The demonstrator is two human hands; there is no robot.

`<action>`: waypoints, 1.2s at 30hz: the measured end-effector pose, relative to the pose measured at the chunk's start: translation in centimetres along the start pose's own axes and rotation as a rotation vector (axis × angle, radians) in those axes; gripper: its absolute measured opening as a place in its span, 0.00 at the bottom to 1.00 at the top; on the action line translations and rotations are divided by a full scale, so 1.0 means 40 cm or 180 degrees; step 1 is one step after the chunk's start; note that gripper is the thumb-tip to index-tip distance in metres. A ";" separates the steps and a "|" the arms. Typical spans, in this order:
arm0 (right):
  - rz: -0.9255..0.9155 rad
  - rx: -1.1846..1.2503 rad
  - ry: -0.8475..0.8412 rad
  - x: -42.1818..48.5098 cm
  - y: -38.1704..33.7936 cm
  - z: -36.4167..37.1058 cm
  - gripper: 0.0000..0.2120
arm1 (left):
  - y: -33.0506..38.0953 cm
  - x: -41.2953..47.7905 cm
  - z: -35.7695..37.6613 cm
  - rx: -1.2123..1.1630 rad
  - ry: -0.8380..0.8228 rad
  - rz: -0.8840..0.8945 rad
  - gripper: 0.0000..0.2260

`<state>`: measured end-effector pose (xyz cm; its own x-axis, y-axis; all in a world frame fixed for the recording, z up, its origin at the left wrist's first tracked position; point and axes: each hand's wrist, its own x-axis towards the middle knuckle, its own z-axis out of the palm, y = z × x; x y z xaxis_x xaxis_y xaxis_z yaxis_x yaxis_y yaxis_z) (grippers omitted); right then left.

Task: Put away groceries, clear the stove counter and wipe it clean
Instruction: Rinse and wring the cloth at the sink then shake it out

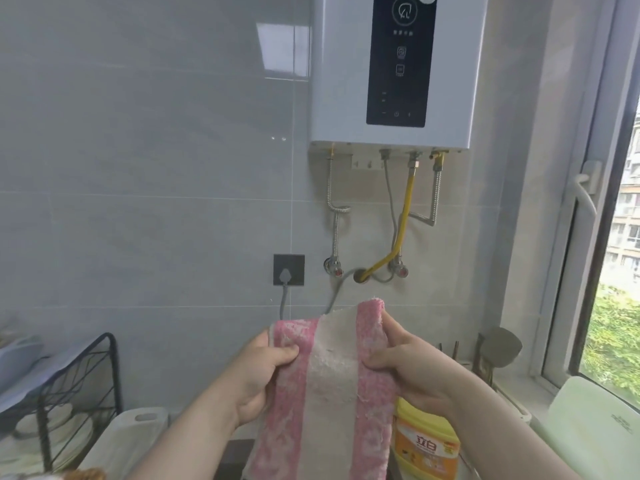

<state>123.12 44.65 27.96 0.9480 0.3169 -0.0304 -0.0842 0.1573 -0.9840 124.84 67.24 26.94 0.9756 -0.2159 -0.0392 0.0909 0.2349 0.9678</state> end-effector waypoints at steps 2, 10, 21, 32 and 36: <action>0.0031 -0.0412 0.0221 0.007 -0.002 -0.006 0.40 | -0.005 0.006 0.004 0.0200 0.0119 -0.0023 0.10; -0.0534 -0.1277 0.1306 0.025 0.013 -0.002 0.18 | -0.019 0.019 0.013 0.0117 0.0322 -0.0313 0.05; -0.0316 -0.2883 0.1062 0.021 0.025 -0.015 0.20 | -0.040 0.024 -0.003 0.1621 -0.0221 0.0455 0.23; -0.0503 -0.4183 0.1273 0.040 -0.010 -0.049 0.11 | 0.011 0.089 0.009 0.4098 0.0377 0.1528 0.13; -0.0476 -0.1747 0.1387 0.023 0.025 -0.064 0.11 | 0.002 0.073 0.019 0.1136 -0.0040 0.0493 0.08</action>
<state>124.69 42.69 26.51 0.9834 -0.0917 0.1568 0.1142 -0.3596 -0.9261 127.54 65.90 27.12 0.9696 -0.2159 0.1152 -0.1348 -0.0782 0.9878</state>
